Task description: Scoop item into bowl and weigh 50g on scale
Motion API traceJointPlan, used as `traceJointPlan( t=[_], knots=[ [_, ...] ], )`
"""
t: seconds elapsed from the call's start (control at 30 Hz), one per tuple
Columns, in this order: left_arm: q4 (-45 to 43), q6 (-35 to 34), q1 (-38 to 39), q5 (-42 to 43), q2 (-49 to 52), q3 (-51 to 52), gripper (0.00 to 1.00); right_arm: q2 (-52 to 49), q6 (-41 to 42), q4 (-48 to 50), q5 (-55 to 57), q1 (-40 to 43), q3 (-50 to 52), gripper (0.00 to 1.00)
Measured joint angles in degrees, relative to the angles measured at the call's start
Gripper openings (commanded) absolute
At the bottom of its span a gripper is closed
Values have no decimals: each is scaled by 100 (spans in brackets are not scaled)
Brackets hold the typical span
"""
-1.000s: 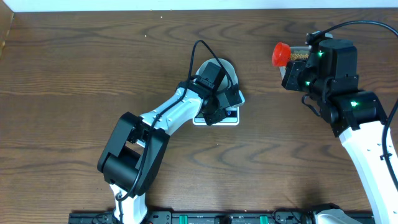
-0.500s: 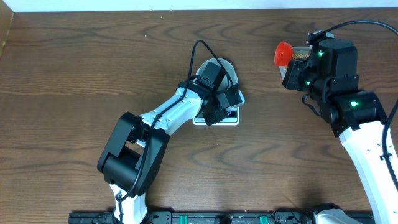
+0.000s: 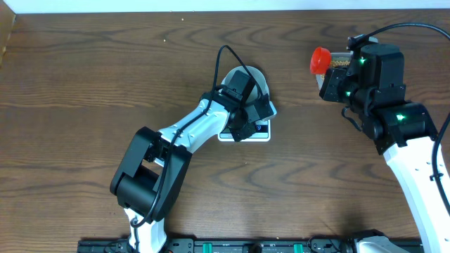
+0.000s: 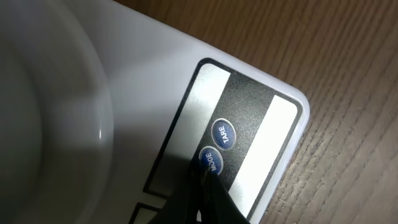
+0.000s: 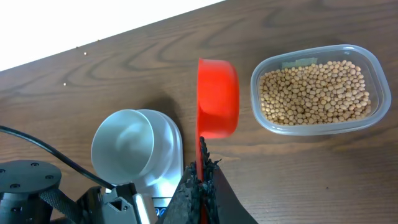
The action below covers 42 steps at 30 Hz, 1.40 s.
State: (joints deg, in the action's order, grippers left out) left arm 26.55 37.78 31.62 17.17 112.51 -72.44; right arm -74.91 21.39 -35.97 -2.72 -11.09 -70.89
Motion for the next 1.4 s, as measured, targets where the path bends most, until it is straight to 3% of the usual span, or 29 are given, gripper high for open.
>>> traceJointPlan(
  t=[1.4],
  knots=[
    [-35, -223, 7, -105, -11, 0, 7, 0, 0, -22, 17, 0, 0, 1]
  ],
)
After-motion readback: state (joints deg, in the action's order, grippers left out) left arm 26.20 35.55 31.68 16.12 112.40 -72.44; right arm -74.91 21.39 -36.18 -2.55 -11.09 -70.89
